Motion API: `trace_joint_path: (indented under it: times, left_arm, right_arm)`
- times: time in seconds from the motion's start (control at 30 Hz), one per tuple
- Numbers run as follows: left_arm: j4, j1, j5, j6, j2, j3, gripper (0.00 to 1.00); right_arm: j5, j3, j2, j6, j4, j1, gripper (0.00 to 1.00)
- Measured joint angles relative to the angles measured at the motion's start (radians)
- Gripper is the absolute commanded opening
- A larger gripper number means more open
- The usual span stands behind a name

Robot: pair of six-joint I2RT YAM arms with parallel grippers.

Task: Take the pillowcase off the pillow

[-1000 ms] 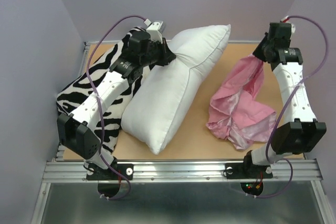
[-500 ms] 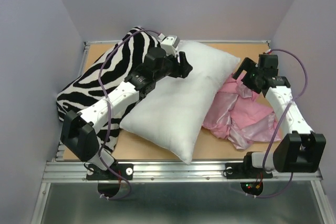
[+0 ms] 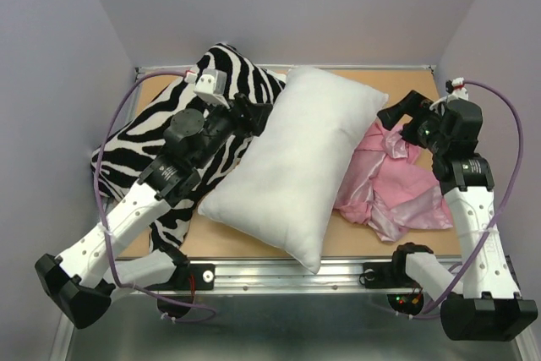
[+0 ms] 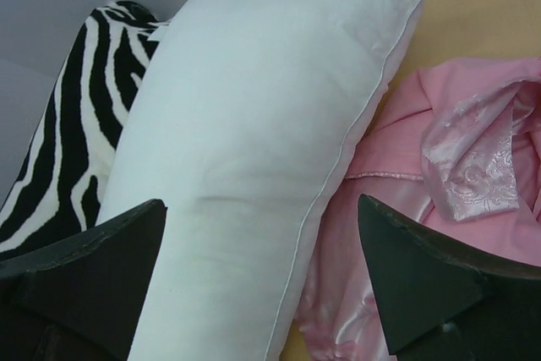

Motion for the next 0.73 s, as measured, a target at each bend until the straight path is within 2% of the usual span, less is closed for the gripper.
trace_joint_path:
  times: [0.27, 0.73]
  left_arm:
    - [-0.066, 0.000, -0.096, -0.025, -0.162, -0.161, 0.77]
    - [-0.089, 0.000, -0.119, -0.037, -0.198, -0.166, 0.78]
  right_arm:
    - [-0.026, -0.071, -0.073, -0.001, -0.001, 0.000, 1.00]
    - [-0.020, -0.119, -0.085, -0.008, -0.008, 0.000, 1.00]
